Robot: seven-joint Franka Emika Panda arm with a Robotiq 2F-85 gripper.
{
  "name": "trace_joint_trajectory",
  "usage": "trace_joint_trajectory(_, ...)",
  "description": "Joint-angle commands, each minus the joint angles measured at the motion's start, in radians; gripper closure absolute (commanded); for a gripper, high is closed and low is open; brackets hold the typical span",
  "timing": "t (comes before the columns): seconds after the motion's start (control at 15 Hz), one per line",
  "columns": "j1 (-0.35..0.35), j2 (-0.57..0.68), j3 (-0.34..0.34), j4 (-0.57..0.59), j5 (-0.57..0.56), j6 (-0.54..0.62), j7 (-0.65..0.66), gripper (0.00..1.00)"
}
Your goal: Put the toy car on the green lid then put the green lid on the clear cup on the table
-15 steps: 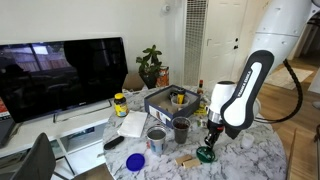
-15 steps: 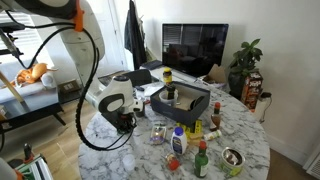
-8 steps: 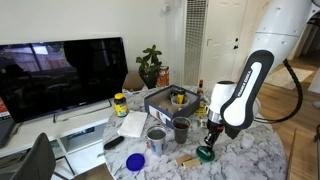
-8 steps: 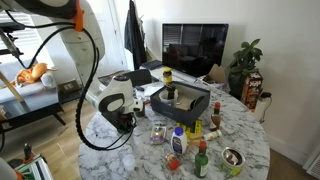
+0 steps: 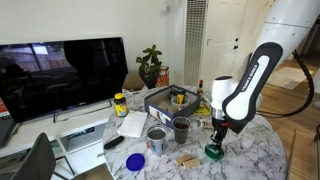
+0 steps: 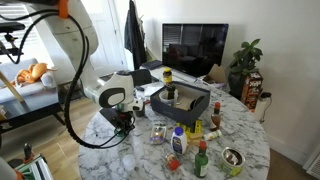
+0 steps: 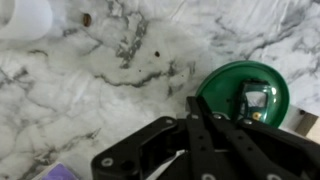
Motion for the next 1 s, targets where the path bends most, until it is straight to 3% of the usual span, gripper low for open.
trace_joint_trajectory(0.0, 0.077, -0.152, -0.071, -0.062, -0.079, -0.129, 0.093, 0.99)
trace_joint_trajectory(0.47, 0.078, -0.330, -0.055, -0.010, -0.174, -0.368, 0.203, 0.99)
trace_joint_trajectory(0.93, 0.068, -0.302, -0.027, 0.153, -0.142, -0.438, 0.290, 0.99)
